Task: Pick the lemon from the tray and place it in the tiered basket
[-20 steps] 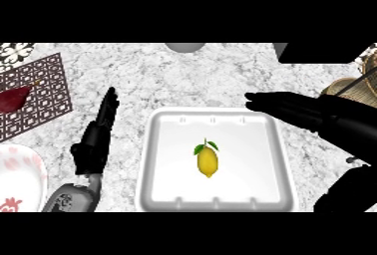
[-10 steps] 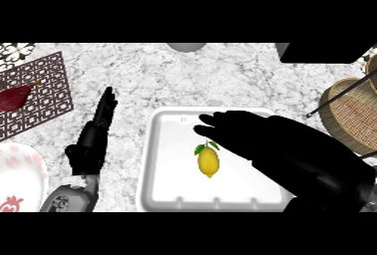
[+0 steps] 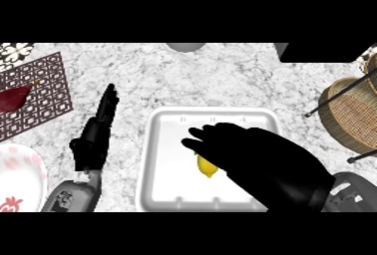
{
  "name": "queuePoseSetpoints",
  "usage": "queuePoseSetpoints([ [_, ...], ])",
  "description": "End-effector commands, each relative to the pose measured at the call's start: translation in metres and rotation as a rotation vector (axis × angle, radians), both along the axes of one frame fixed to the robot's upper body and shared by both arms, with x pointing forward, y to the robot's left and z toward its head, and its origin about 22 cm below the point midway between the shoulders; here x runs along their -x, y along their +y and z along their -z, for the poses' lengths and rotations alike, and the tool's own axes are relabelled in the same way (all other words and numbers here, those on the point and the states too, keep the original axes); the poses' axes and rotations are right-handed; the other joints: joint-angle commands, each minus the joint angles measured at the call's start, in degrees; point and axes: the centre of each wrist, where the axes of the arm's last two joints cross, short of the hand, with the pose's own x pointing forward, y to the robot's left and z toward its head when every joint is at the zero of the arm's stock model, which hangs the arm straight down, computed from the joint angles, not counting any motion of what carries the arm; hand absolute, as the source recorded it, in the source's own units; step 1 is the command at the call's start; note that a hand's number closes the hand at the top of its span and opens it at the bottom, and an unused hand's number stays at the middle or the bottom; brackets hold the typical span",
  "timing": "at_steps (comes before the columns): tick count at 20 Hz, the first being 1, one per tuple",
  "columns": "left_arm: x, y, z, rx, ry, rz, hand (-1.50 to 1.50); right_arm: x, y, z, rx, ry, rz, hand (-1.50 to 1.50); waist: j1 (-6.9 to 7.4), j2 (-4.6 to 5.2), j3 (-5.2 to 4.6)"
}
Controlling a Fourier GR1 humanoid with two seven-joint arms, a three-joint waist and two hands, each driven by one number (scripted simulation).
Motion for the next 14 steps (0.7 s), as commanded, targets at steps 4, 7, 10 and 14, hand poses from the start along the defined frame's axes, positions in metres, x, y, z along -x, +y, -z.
queuePoseSetpoints([
  [4, -0.001, -0.007, -0.014, 0.006, 0.003, 0.008, 0.00, 0.012, -0.001, 0.021, 0.150, -0.025, 0.067, -1.50, -0.17, -0.05, 0.05],
  [7, 0.004, -0.005, 0.009, 0.003, -0.001, 0.011, 0.00, -0.004, -0.013, 0.004, 0.158, -0.059, 0.050, -1.50, -0.02, 0.07, 0.02],
  [10, 0.001, -0.003, -0.010, 0.002, -0.010, -0.001, 0.00, -0.021, -0.002, 0.015, 0.200, -0.072, 0.054, -1.50, 0.31, 0.11, 0.04],
  [14, 0.002, -0.003, -0.020, 0.013, -0.013, 0.010, 0.00, -0.008, 0.004, 0.041, 0.224, -0.083, 0.020, -1.50, 0.33, 0.10, 0.06],
])
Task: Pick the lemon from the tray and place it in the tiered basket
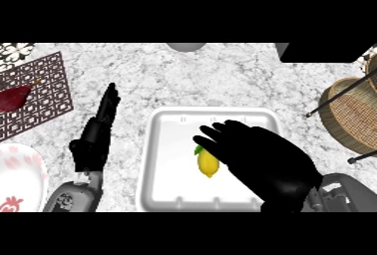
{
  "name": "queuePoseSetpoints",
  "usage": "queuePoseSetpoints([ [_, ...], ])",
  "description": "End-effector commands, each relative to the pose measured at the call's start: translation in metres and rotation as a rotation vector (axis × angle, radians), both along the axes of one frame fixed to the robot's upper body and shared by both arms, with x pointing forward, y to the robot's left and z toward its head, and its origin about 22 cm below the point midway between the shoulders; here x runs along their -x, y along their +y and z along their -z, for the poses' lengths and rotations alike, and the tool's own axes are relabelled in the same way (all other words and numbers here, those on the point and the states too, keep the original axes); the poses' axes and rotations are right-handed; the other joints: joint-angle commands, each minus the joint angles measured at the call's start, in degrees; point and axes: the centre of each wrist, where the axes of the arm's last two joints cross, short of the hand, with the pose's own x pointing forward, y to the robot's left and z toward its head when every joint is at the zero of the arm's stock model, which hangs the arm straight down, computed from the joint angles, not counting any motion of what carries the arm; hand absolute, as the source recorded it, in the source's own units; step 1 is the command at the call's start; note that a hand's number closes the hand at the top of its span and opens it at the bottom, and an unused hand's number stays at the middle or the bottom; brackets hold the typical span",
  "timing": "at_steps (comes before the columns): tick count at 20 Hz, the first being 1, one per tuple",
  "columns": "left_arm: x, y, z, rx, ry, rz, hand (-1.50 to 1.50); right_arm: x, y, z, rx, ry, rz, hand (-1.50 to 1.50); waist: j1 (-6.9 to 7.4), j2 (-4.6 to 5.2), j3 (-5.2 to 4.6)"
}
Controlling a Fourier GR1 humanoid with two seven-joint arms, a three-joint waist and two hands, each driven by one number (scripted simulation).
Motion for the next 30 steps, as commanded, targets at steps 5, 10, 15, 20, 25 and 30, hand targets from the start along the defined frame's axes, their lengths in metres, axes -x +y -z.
queuePoseSetpoints([
  [5, -0.005, -0.002, -0.007, -0.002, -0.003, -0.018, 0.00, -0.003, 0.007, 0.001, 0.081, -0.070, -0.094, -1.50, 0.00, 0.02, 0.01],
  [10, 0.009, -0.009, 0.002, -0.005, 0.009, -0.009, 0.00, -0.001, 0.006, 0.033, 0.084, -0.128, -0.064, -1.50, 0.04, 0.04, 0.03],
  [15, -0.009, 0.004, 0.005, 0.014, 0.009, -0.005, 0.00, -0.027, 0.008, 0.031, 0.100, -0.124, 0.039, -1.50, -0.01, 0.08, 0.00],
  [20, -0.001, 0.005, 0.016, 0.002, 0.006, -0.009, 0.00, -0.024, 0.001, 0.051, 0.091, -0.080, 0.020, -1.50, -0.08, 0.06, 0.00],
  [25, -0.014, 0.014, -0.003, 0.007, 0.013, -0.010, 0.00, -0.015, -0.002, 0.052, 0.078, -0.061, 0.016, -1.50, -0.21, 0.02, 0.00],
  [30, 0.006, 0.007, 0.003, -0.005, 0.006, -0.007, 0.00, -0.039, 0.006, 0.087, 0.040, -0.043, -0.003, -1.50, 0.10, 0.04, 0.01],
])
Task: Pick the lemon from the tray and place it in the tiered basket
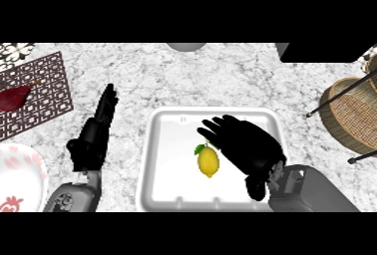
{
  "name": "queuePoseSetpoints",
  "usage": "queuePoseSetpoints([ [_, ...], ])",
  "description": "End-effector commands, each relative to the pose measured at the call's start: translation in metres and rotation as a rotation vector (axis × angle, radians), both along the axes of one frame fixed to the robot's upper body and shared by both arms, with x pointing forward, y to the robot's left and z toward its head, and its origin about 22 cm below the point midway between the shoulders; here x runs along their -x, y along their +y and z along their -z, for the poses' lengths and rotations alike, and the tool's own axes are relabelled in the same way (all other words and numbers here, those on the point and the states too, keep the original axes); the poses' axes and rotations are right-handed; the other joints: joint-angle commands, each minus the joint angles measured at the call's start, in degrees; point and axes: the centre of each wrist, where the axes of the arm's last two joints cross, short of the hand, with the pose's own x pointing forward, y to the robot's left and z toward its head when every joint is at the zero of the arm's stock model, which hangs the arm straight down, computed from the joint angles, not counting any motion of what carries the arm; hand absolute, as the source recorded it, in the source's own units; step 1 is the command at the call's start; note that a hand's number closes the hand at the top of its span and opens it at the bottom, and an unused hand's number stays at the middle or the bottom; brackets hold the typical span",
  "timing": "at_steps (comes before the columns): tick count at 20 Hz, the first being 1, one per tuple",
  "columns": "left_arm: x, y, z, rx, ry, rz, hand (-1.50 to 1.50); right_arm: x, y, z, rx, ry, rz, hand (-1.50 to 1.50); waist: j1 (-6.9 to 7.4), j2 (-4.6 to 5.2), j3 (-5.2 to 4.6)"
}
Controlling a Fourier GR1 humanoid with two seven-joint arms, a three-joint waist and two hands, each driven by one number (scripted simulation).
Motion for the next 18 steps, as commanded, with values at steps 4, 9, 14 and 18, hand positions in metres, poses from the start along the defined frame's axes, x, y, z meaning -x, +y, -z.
queuePoseSetpoints([
  [4, -0.014, -0.010, -0.010, 0.020, 0.003, -0.007, 0.00, -0.003, -0.015, 0.014, -0.018, 0.042, -0.017, -1.50, -0.23, -0.02, 0.00],
  [9, -0.001, 0.004, 0.009, 0.011, -0.005, 0.013, 0.00, 0.002, 0.022, 0.023, -0.010, 0.044, -0.015, -1.50, -0.05, -0.03, -0.01],
  [14, -0.011, -0.007, 0.004, 0.002, -0.008, -0.008, 0.00, 0.008, 0.012, 0.045, 0.009, 0.044, -0.017, -1.50, -0.23, -0.01, 0.00],
  [18, 0.000, 0.003, -0.010, 0.000, -0.002, -0.003, 0.00, -0.018, 0.033, 0.030, 0.025, 0.069, 0.001, -1.50, 0.02, -0.03, -0.01],
])
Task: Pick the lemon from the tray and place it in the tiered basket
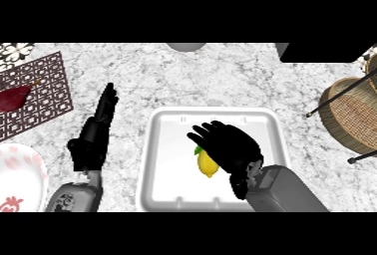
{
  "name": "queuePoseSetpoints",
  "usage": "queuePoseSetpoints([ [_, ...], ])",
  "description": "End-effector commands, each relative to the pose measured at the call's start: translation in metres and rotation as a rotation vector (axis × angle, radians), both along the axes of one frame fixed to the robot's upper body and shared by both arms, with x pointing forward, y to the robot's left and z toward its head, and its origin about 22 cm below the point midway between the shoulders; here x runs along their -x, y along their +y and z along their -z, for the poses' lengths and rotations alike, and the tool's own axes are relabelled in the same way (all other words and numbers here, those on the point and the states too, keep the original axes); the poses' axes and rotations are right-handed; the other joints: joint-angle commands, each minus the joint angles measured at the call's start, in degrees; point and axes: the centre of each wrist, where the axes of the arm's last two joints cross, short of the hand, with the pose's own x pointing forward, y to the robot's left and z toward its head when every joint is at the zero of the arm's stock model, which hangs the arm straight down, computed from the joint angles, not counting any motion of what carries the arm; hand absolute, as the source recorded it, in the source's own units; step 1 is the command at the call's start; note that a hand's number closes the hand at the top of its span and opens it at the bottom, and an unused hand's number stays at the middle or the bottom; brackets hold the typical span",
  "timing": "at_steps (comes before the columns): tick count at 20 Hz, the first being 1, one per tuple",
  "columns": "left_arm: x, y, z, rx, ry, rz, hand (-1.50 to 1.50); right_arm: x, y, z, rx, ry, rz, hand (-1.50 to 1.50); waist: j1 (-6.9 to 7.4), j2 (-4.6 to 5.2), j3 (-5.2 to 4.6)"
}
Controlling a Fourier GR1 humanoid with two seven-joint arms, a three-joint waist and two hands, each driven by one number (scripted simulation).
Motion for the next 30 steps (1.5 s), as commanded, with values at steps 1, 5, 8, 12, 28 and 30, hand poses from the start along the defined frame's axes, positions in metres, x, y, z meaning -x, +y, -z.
queuePoseSetpoints([
  [1, 0.011, -0.003, 0.003, 0.002, -0.003, 0.016, 0.00, -0.014, 0.005, -0.002, 0.001, -0.009, 0.006, -1.50, 0.07, 0.00, 0.00],
  [5, 0.014, 0.011, 0.005, -0.012, 0.009, -0.003, 0.00, -0.009, -0.002, 0.013, 0.017, 0.028, 0.021, -1.50, -0.01, -0.02, 0.00],
  [8, 0.000, 0.000, 0.009, -0.006, 0.019, 0.000, 0.00, -0.006, 0.006, 0.015, -0.001, 0.018, 0.009, -1.50, -0.12, 0.00, 0.00],
  [12, 0.006, 0.010, 0.012, 0.013, 0.002, 0.009, 0.00, -0.016, 0.014, 0.045, -0.025, 0.016, 0.017, -1.50, 0.16, 0.04, 0.00],
  [28, 0.008, 0.003, -0.011, 0.007, 0.018, 0.015, 0.00, 0.000, 0.019, 0.069, -0.136, -0.014, 0.057, 1.50, 0.12, -0.02, 0.01],
  [30, 0.003, -0.001, 0.006, 0.006, -0.006, 0.008, 0.00, -0.006, 0.008, 0.084, -0.132, -0.090, 0.009, 1.50, 0.04, 0.06, 0.01],
])
